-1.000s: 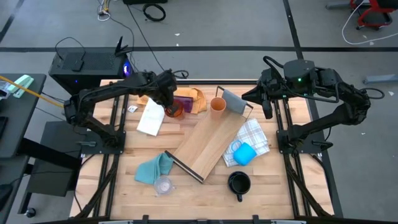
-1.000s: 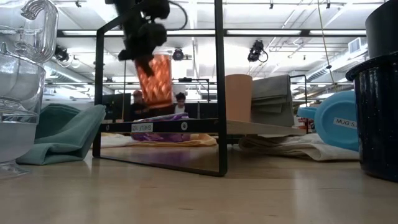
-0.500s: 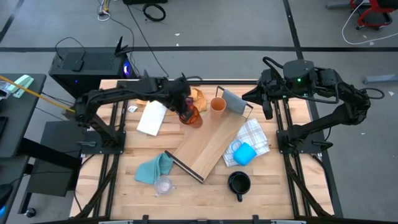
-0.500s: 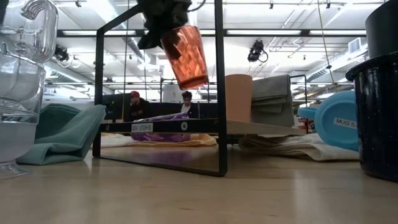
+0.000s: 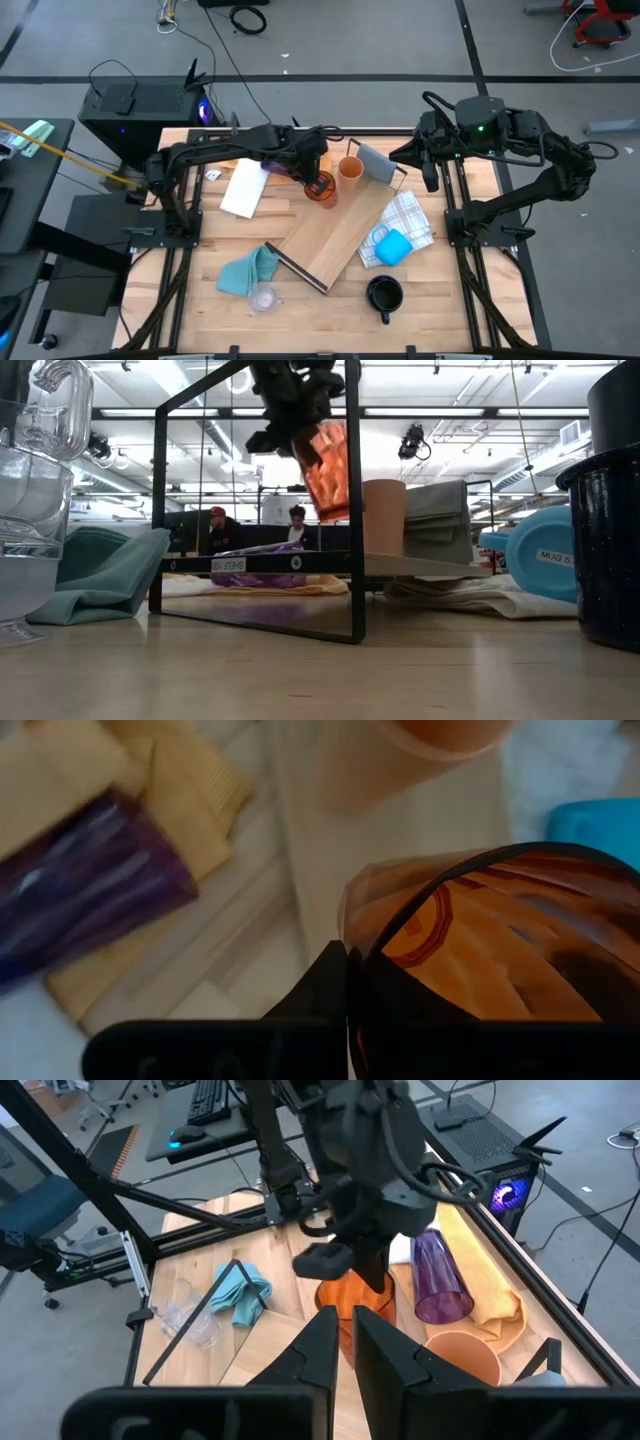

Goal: Stack small to large cups/mugs on shelf
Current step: Put the orange glass on the shelf

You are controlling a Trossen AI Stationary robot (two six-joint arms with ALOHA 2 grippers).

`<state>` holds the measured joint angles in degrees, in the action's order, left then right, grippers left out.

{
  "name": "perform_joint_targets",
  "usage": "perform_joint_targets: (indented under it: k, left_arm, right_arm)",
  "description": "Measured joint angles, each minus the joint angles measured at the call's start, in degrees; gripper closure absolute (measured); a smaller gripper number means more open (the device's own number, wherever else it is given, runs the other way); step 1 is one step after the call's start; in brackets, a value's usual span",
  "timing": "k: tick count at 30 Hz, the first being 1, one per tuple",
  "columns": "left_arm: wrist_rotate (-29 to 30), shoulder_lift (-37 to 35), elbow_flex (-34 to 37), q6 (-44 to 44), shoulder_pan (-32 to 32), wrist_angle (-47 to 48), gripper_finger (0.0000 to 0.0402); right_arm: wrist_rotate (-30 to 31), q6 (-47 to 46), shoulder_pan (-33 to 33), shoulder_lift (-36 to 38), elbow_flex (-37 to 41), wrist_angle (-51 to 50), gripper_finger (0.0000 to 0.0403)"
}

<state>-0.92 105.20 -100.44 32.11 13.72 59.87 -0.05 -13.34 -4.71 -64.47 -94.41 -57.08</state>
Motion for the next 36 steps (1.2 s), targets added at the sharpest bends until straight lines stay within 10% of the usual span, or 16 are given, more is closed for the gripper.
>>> perform_joint_targets:
  k: [36]
  left_arm:
    - [3.7, 7.0, -2.8, 14.2, -2.4, 0.7, 0.0389]
  right_arm:
    - [-0.1, 2.1, 0.0, 0.0, 0.0, -1.7, 0.0362]
